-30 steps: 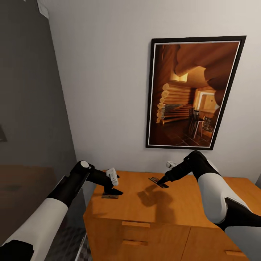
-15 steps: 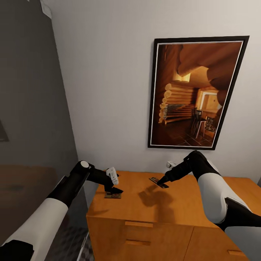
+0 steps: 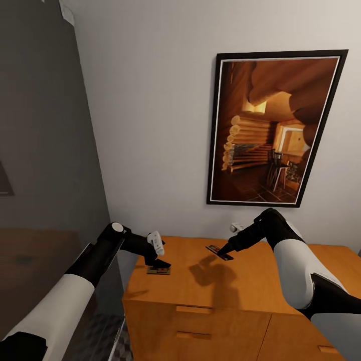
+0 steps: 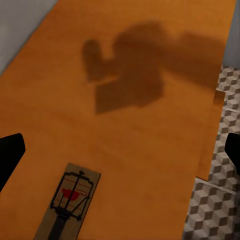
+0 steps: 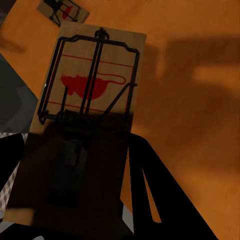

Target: Take the four mousetraps from the cabinet in the bathroom and place them on the bathroom floor. Make sure all four end up on the same floor surface, and ensure that at least two of them are either under or directly next to the same bathroom sink.

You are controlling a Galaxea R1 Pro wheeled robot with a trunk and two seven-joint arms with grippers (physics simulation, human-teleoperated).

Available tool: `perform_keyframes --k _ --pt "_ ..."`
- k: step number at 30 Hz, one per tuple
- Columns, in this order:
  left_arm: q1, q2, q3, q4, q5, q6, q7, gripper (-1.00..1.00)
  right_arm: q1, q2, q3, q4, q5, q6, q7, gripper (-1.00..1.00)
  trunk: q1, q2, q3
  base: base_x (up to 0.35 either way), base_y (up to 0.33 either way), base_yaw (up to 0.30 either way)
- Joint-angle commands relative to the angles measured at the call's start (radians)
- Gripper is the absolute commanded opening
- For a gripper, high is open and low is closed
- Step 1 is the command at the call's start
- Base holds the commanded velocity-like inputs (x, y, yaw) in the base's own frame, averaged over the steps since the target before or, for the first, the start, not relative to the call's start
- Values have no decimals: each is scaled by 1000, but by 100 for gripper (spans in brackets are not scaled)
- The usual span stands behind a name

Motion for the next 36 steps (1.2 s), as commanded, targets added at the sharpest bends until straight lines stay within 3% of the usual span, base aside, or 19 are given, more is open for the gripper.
perform_keyframes --k 1,20,36 --pt "0 0 0 0 0 0 0 100 0 0 0 1 0 6 4 -100 0 0 0 0 0 0" --pt "0 -2 6 0 0 0 6 100 0 0 0 2 0 6 4 -100 0 0 0 0 0 0" --pt "0 -3 33 0 -1 0 6 100 0 0 0 2 -2 6 2 -100 0 0 0 0 0 0"
